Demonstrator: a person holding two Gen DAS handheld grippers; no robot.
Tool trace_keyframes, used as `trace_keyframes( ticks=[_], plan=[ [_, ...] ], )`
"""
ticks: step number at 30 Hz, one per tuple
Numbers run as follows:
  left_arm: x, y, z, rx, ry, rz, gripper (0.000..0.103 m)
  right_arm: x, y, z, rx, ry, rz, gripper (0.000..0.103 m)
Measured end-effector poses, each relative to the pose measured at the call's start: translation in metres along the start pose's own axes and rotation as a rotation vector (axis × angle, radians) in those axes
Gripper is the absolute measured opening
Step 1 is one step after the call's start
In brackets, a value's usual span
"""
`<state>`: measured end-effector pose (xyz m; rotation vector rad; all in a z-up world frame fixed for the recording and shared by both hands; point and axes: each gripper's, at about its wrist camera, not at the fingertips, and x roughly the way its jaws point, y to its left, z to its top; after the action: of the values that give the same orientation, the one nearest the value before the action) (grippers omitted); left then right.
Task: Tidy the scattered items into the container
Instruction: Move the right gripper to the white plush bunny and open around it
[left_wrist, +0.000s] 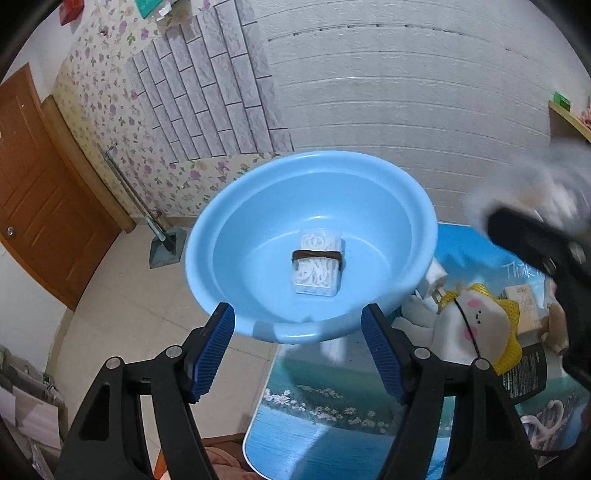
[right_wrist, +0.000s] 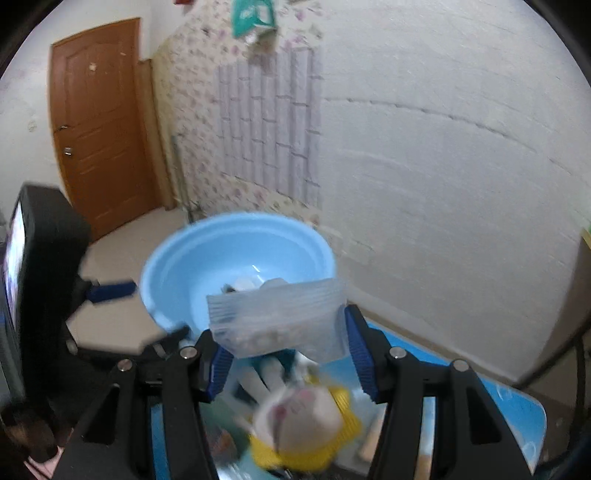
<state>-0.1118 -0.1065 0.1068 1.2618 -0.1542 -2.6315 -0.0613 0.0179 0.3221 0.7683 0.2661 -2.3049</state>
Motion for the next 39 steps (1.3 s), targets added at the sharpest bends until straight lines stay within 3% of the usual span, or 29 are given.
trace_keyframes(
  ticks=[2, 4, 12, 17, 22, 25, 31, 39],
  plan=[
    [0.005, 0.004, -0.001, -0.008, 0.013, 0.007, 0.071, 0.02, 0.013, 0.01, -0.039, 0.006, 0.066, 0.063],
    [0.008, 0.007, -0.003, -0.015, 0.026, 0.01, 0.071, 0.044, 0.022, 0.011, -0.068, 0.067, 0.05, 0.099],
    [0.009, -0.001, -0.013, -0.01, 0.03, -0.018, 0.071, 0.016, 0.009, -0.023, -0.008, -0.003, 0.056, 0.1],
    [0.005, -0.028, -0.036, 0.032, 0.06, -0.088, 0.071, -0.005, -0.009, -0.071, 0.029, 0.063, 0.016, 0.099],
    [0.013, -0.046, -0.074, 0.06, 0.139, -0.131, 0.071, -0.016, -0.014, -0.114, 0.021, 0.14, -0.008, 0.099],
    [0.014, -0.053, -0.093, 0.069, 0.139, -0.153, 0.072, -0.018, -0.015, -0.135, 0.019, 0.174, 0.004, 0.099],
    [0.01, -0.067, -0.106, 0.088, 0.14, -0.165, 0.072, -0.003, -0.017, -0.114, 0.008, 0.138, 0.019, 0.099],
    [0.027, -0.079, -0.098, 0.086, 0.159, -0.162, 0.072, 0.042, -0.004, -0.093, -0.055, 0.205, 0.014, 0.099]
  ],
)
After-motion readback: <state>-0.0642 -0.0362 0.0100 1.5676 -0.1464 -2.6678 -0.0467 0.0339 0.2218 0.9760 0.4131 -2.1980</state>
